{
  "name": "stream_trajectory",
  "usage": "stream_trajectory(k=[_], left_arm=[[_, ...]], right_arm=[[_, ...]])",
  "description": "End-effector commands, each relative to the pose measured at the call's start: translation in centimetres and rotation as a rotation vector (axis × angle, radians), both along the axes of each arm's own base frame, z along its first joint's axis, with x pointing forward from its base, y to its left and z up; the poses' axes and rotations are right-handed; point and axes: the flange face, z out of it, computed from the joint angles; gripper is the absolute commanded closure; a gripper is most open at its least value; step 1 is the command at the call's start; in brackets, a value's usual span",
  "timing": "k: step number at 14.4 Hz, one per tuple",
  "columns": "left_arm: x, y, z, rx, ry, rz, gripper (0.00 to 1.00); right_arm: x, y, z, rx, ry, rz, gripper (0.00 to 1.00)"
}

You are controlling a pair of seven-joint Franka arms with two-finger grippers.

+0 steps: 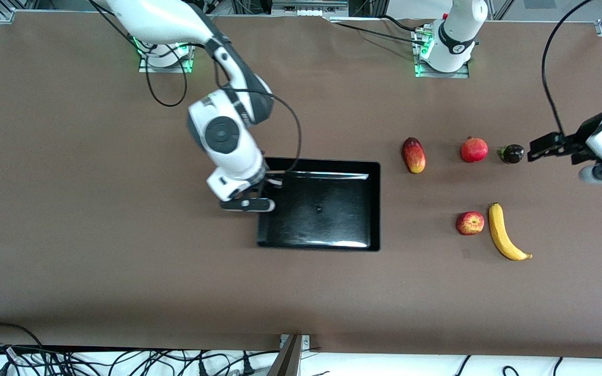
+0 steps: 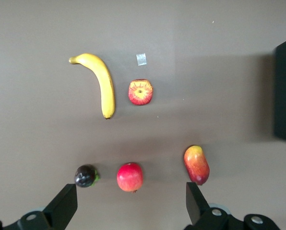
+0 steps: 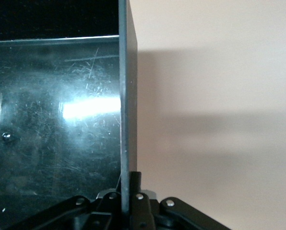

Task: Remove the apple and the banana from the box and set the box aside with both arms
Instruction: 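Slide the empty tray with the right gripper away from the fruits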

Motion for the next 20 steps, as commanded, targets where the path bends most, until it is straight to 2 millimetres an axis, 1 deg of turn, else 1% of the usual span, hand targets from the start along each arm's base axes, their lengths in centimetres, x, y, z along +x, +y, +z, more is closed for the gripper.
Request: stream_trajectory(k=[1,2,3,7,9,10,11,12,13,15,16,17,18,19,20], left_arm=[[-0.7,0.6,3.2,-0.009,-0.029,-0.004,0.00],[-0.7,0.7,3.4,-0.007,-0.033,-0.003,0.00],[-0.7,0.8,3.6,-0.007,-0.037,-0.001,0.00],[-0.8,0.4,3.8,-0.008,-0.042,-0.007,0.00],[-0.8,0.1,3.8,-0.002,-0.042,-0.021,0.00],[-0.8,-0.5,3.9,-0.001,-0.044,-0.030,0.00],[-0.8,-0.7,3.7,0.005,-0.040,-0.032,0.00],[-0.8,-1.0,3.7,0.007,-0.037,-0.038,0.00],[-0.8,-1.0,3.7,0.006,-0.039,-0.036,0.00],[-0.8,-1.0,3.6,0.007,-0.037,-0.035,0.00],[-0.8,-1.0,3.6,0.006,-0.037,-0.035,0.00],[-0.8,-1.0,3.6,0.006,-0.039,-0.035,0.00],[-0.7,-0.9,3.6,0.006,-0.040,-0.033,0.00],[-0.7,-0.7,3.6,0.007,-0.042,-0.029,0.00],[-0.7,-0.7,3.5,0.007,-0.039,-0.029,0.00]], right_arm=[[0.6,-9.6,3.1,0.000,-0.006,-0.055,1.00],[0.9,-13.1,3.3,0.013,0.012,-0.033,1.00],[0.7,-16.6,3.1,0.029,0.030,-0.031,1.00],[-1.0,-28.8,1.4,-0.002,0.076,0.015,1.00],[-1.9,-34.3,-0.2,-0.017,0.104,0.041,1.00],[-2.3,-36.2,-0.8,-0.022,0.109,0.055,1.00],[-2.7,-37.0,-1.4,-0.024,0.122,0.047,1.00],[-3.1,-38.2,-2.2,-0.030,0.124,0.025,1.00],[-3.8,-38.8,-3.3,-0.037,0.106,0.014,1.00],[-4.9,-39.2,-5.2,-0.048,0.076,0.009,1.00],[-5.2,-39.3,-5.7,-0.049,0.084,0.007,1.00],[-5.3,-39.3,-5.7,-0.048,0.093,0.008,1.00],[-5.4,-39.2,-5.8,-0.048,0.099,0.004,0.56],[-5.4,-39.1,-5.8,-0.047,0.105,0.002,0.01],[-5.3,-39.0,-5.5,-0.044,0.115,0.005,0.00]])
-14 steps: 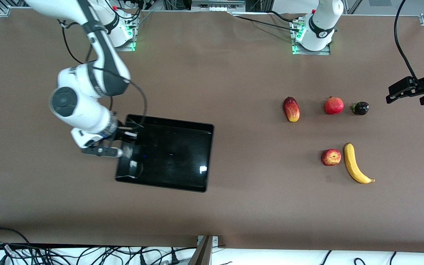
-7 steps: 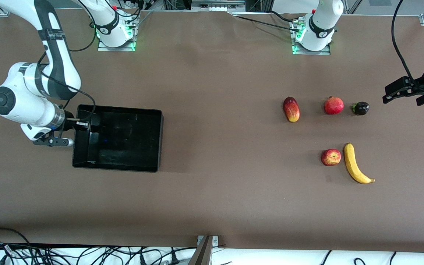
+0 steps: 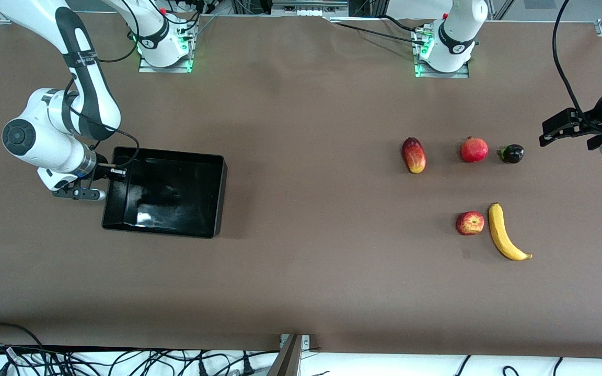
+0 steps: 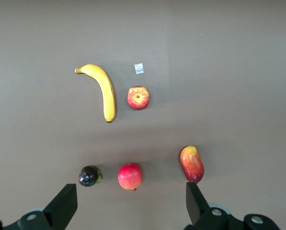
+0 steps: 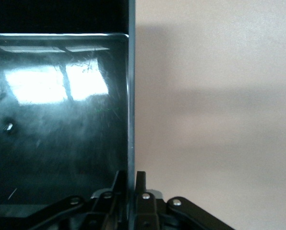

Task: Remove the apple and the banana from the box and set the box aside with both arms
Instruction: 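Slide the empty tray with the right gripper away from the fruits, then open the right gripper and withdraw it from the tray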

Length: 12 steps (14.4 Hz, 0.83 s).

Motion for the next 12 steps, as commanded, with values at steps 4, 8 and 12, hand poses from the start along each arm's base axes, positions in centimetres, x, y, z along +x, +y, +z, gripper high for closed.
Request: stream_trajectory(k=[4,8,12], left_arm=[[0.4,0.8,-0.2,0.002,0.005,0.000,0.00],[0.6,0.8,0.0,0.008,-0.008,0.001,0.00],[0.5,0.9,0.1,0.009,-0.010,0.004,0.00]], right_arm=[[0.3,0.8,6.1,0.053,0.056,0.025,0.00],[2.8,0.8,16.4,0.030,0.062,0.076,0.00],[4.6,1.5,26.6,0.022,0.000,0.091,0.00]])
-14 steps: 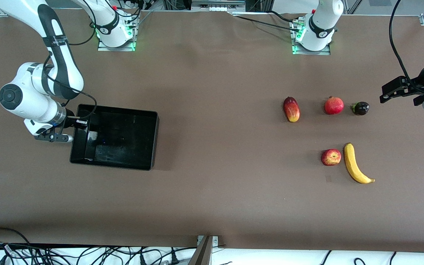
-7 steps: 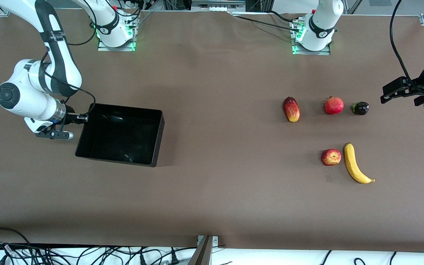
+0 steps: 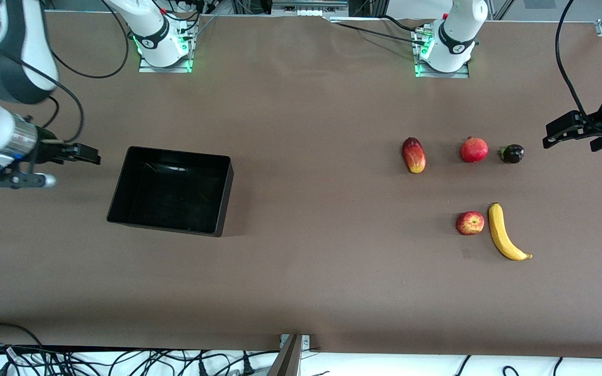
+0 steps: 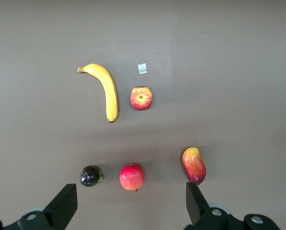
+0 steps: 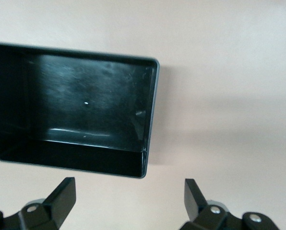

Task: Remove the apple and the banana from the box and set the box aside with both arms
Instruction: 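Open the right gripper and withdraw it from the tray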

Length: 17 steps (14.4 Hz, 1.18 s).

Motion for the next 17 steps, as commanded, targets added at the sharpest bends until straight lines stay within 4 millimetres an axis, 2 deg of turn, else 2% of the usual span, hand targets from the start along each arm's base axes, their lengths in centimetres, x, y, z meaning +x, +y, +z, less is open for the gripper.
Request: stream_trajectory(k=[1,3,8,9,10,13,17], left_arm=[[0.2,0.1,0.5,0.008,-0.011,-0.006,0.00],[0.2,0.1,0.5,0.007,-0.011,0.000,0.00],[0.1,0.1,0.7,0.001,-0.014,0.015,0.00],[0.1,0.1,0.7,0.000,-0.014,0.026,0.00],[0.1,0.0,0.7,0.002,-0.015,0.035,0.00],[0.2,0.0,0.8,0.000,-0.017,0.037,0.00],[0.2,-0.1,0.8,-0.003,-0.016,0.058,0.00]], right_arm=[[1.3,0.4,5.3,-0.014,-0.053,0.023,0.00],[1.3,0.0,7.0,-0.031,-0.074,0.026,0.00],[0.8,-1.8,7.4,-0.107,-0.039,0.027,0.00],[1.0,-1.4,8.9,-0.109,-0.077,0.030,0.00],[0.8,-2.4,9.9,-0.099,-0.100,0.014,0.00],[-0.7,-2.5,11.8,-0.072,-0.119,0.025,0.00],[-3.3,-3.2,11.1,-0.062,-0.125,0.008,0.00]])
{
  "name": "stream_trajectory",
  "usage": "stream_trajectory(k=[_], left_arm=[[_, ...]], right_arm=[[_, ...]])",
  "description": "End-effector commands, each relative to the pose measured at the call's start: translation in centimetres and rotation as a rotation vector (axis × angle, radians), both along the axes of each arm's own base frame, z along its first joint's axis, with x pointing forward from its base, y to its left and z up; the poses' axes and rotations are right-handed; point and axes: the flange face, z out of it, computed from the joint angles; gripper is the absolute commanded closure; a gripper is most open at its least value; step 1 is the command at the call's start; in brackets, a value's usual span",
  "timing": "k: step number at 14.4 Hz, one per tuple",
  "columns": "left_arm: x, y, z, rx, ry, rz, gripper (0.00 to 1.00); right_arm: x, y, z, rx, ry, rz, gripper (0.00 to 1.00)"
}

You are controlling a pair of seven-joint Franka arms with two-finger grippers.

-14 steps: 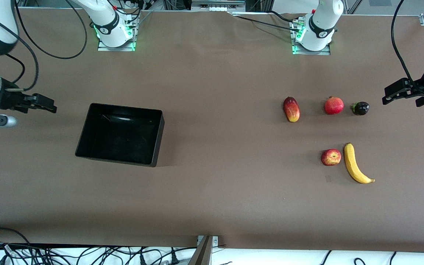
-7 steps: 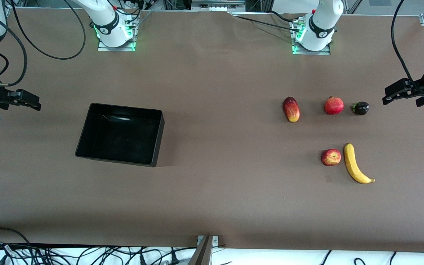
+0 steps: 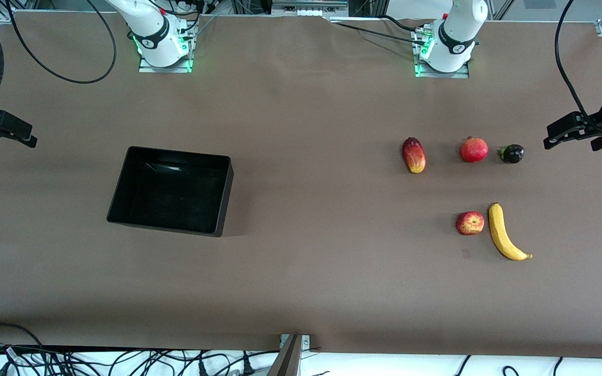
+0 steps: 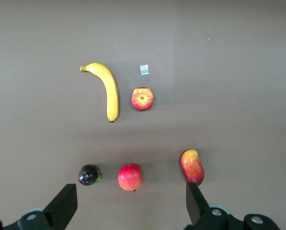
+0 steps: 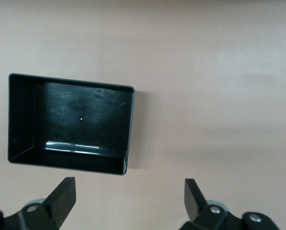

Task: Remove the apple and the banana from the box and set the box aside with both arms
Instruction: 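Open the right gripper and withdraw it from the tray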

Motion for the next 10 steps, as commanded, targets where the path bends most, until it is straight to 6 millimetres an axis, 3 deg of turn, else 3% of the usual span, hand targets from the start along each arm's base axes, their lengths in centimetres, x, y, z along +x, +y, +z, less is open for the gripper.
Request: stream_trajectory(k=[1,10], left_arm=[[0.16,-0.15,0.68,-0.006,-0.013,0.020,0.00],[-0.06,-0.13,0.73,0.001,-0.006,0.017,0.00]], right_arm=[[-2.68,0.14,-0.25,-0.010,-0.016,0.014,0.00],[-3.68,0.79,-0.22,-0.009,-0.014,0.020,0.00]])
